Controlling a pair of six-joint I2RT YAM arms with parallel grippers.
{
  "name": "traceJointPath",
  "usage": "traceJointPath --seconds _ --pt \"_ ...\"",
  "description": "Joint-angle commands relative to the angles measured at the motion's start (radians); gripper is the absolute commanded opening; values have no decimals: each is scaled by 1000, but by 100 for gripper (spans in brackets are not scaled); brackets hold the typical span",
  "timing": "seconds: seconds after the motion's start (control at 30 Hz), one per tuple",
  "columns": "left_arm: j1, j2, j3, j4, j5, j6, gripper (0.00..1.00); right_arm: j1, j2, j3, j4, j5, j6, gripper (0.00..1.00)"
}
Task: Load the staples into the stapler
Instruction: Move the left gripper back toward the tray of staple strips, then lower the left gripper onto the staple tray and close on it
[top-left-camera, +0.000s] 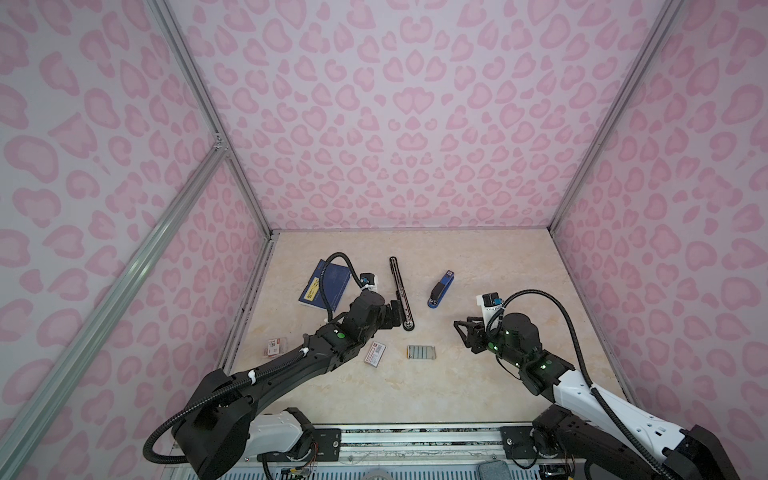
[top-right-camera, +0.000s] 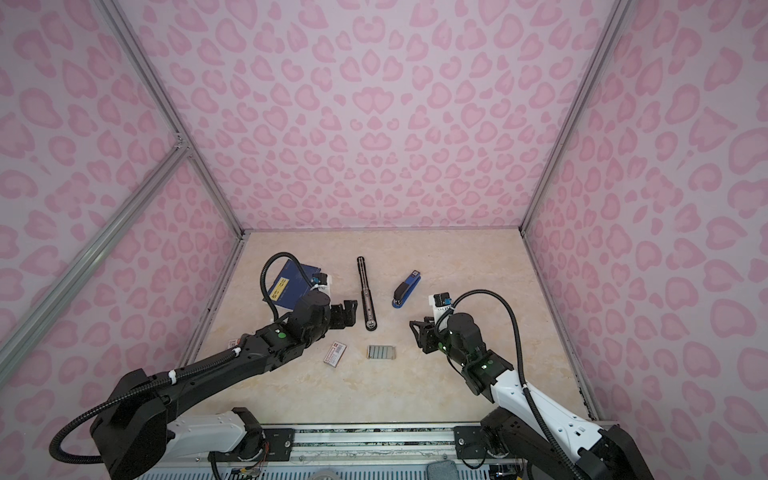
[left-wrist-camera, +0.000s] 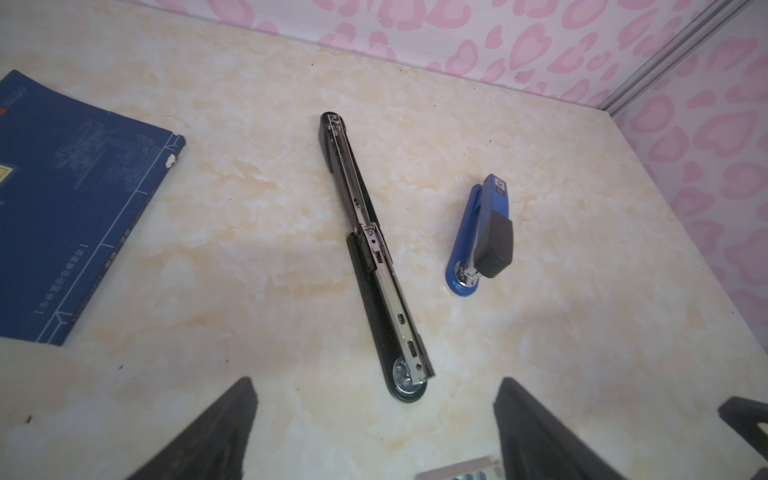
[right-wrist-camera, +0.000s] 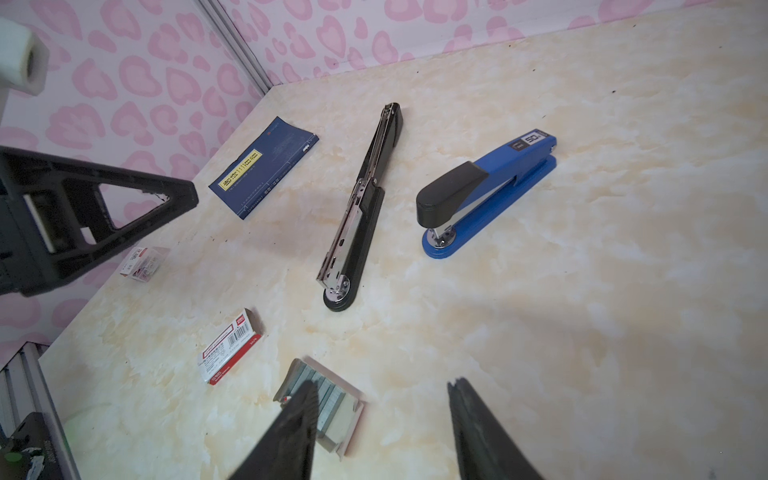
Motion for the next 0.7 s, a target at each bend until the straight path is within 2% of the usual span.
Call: traceJointPath --seconds 0.0,0.2,0.4,0.67 --pt "-11 18 36 -102 104 -55 74 2 -1 14 -23 14 -17 53" --pt "-74 128 94 -264 282 -181 52 2 -16 53 -158 13 -17 52" --pt "-167 243 188 -363 309 -224 47 3 -53 59 -293 -48 -19 49" --pt "-193 409 349 -462 348 -203 37 70 -111 17 -385 -30 44 50"
